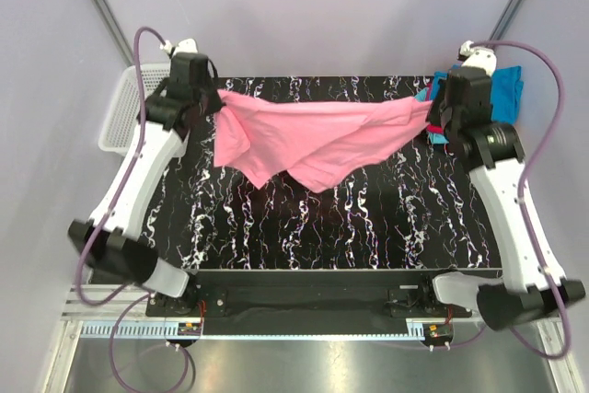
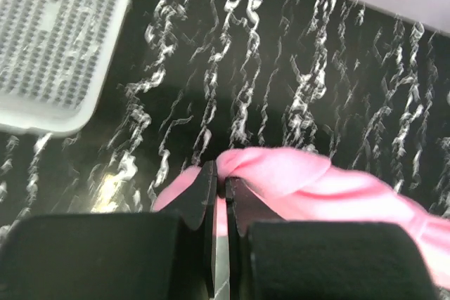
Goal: Fold and stack the t-shirts
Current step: Flatten the tshirt out
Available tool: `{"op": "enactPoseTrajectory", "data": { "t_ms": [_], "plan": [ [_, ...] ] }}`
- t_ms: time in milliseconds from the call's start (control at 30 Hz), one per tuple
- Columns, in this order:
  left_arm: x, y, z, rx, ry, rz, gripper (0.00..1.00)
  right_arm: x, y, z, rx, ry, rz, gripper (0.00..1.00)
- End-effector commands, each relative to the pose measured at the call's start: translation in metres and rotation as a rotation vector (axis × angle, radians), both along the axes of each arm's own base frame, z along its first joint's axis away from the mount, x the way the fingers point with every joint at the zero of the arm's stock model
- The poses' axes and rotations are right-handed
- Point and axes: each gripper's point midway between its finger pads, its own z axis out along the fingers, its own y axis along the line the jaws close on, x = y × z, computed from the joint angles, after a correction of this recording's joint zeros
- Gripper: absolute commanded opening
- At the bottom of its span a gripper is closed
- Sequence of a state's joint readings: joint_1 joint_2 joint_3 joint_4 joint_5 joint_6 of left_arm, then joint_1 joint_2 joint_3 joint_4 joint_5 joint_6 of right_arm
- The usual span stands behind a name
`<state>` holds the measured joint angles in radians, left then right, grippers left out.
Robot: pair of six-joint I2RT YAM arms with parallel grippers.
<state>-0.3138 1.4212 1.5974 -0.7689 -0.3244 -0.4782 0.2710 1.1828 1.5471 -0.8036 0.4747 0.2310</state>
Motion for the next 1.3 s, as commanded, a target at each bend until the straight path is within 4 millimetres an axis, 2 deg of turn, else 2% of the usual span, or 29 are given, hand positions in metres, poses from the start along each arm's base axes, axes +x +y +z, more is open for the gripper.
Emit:
{"op": "enactPoseTrajectory", "data": {
  "t_ms": [0, 33, 67, 100, 167, 267, 300, 367, 400, 433, 467, 500, 533, 567, 600, 633, 667, 700, 733, 767, 800, 833, 867, 900, 933, 967, 1100, 1200, 1267],
  "plan": [
    [0.051, -0.016, 0.034, -0.157, -0.085, -0.073, 0.00, 0.044, 0.012, 0.009, 0.095, -0.058, 0.130, 0.00],
    [0.063, -0.017, 0.032, -0.167, -0.076, -0.078, 0.00, 0.062, 0.009, 0.009, 0.114, -0.058, 0.143, 0.00],
    [0.085, -0.015, 0.038, -0.185, -0.090, -0.081, 0.00, 0.069, 0.008, 0.011, 0.119, -0.061, 0.151, 0.00],
    [0.095, -0.022, 0.039, -0.210, -0.090, -0.117, 0.00, 0.077, 0.007, 0.014, 0.119, -0.067, 0.160, 0.00],
    [0.116, -0.023, 0.058, -0.221, -0.137, -0.126, 0.00, 0.093, 0.007, 0.028, 0.112, -0.098, 0.185, 0.00],
    [0.120, -0.032, 0.089, -0.245, -0.201, -0.183, 0.00, 0.096, 0.008, 0.055, 0.103, -0.156, 0.213, 0.00],
    [0.115, -0.035, 0.098, -0.256, -0.216, -0.209, 0.00, 0.094, 0.011, 0.061, 0.104, -0.171, 0.229, 0.00],
    [0.104, -0.036, 0.100, -0.257, -0.214, -0.223, 0.00, 0.079, 0.016, 0.075, 0.125, -0.207, 0.257, 0.00],
    [0.086, -0.034, 0.117, -0.257, -0.247, -0.235, 0.00, 0.072, 0.017, 0.080, 0.131, -0.226, 0.265, 0.00],
    [0.080, -0.034, 0.097, -0.253, -0.205, -0.233, 0.00, 0.056, 0.017, 0.081, 0.139, -0.242, 0.266, 0.00],
    [0.072, -0.033, 0.094, -0.253, -0.199, -0.233, 0.00, 0.046, 0.023, 0.082, 0.171, -0.251, 0.291, 0.00],
    [0.061, -0.033, 0.093, -0.256, -0.201, -0.243, 0.01, 0.039, 0.025, 0.079, 0.184, -0.249, 0.300, 0.00],
    [0.044, -0.031, 0.103, -0.259, -0.233, -0.247, 0.02, 0.025, 0.028, 0.069, 0.200, -0.224, 0.312, 0.00],
    [0.036, -0.030, 0.078, -0.258, -0.175, -0.243, 0.03, 0.018, 0.031, 0.062, 0.227, -0.204, 0.315, 0.00],
    [0.028, -0.029, 0.070, -0.261, -0.159, -0.242, 0.04, 0.011, 0.033, 0.053, 0.241, -0.183, 0.325, 0.00],
    [0.012, -0.028, 0.055, -0.253, -0.127, -0.243, 0.06, -0.004, 0.035, 0.033, 0.262, -0.133, 0.326, 0.00],
    [0.005, -0.027, 0.045, -0.248, -0.108, -0.238, 0.10, -0.011, 0.034, 0.024, 0.297, -0.111, 0.298, 0.07],
    [-0.001, -0.026, 0.033, -0.243, -0.084, -0.234, 0.14, -0.021, 0.030, 0.012, 0.311, -0.082, 0.269, 0.22],
    [-0.016, -0.027, 0.015, -0.237, -0.052, -0.236, 0.28, -0.035, 0.027, 0.000, 0.324, -0.073, 0.244, 0.65],
    [-0.021, -0.022, 0.004, -0.216, -0.035, -0.208, 0.38, -0.043, 0.023, -0.004, 0.327, -0.078, 0.220, 0.88],
    [-0.027, -0.021, -0.006, -0.205, -0.019, -0.205, 0.48, -0.049, 0.020, -0.006, 0.321, -0.088, 0.206, 0.99],
    [-0.033, -0.022, -0.028, -0.196, 0.026, -0.205, 0.57, -0.059, 0.018, -0.008, 0.317, -0.104, 0.203, 1.00],
    [-0.037, -0.018, -0.034, -0.188, 0.031, -0.187, 0.72, -0.061, 0.012, -0.009, 0.300, -0.106, 0.176, 1.00],
    [-0.040, -0.018, -0.042, -0.188, 0.050, -0.185, 0.78, -0.062, 0.012, -0.010, 0.295, -0.100, 0.175, 1.00],
    [-0.045, -0.017, -0.055, -0.185, 0.079, -0.181, 0.81, -0.060, 0.014, -0.011, 0.295, -0.086, 0.189, 1.00],
    [-0.047, -0.017, -0.059, -0.186, 0.087, -0.180, 0.82, -0.057, 0.016, -0.014, 0.291, -0.066, 0.198, 1.00],
    [-0.054, -0.010, -0.065, -0.164, 0.086, -0.144, 0.86, -0.041, 0.032, -0.040, 0.335, 0.032, 0.261, 1.00],
    [-0.059, -0.013, -0.074, -0.163, 0.108, -0.155, 0.86, -0.030, 0.045, -0.053, 0.363, 0.054, 0.318, 1.00],
    [-0.063, -0.019, -0.083, -0.158, 0.133, -0.174, 0.86, -0.018, 0.054, -0.078, 0.383, 0.130, 0.355, 1.00]
  ]
}}
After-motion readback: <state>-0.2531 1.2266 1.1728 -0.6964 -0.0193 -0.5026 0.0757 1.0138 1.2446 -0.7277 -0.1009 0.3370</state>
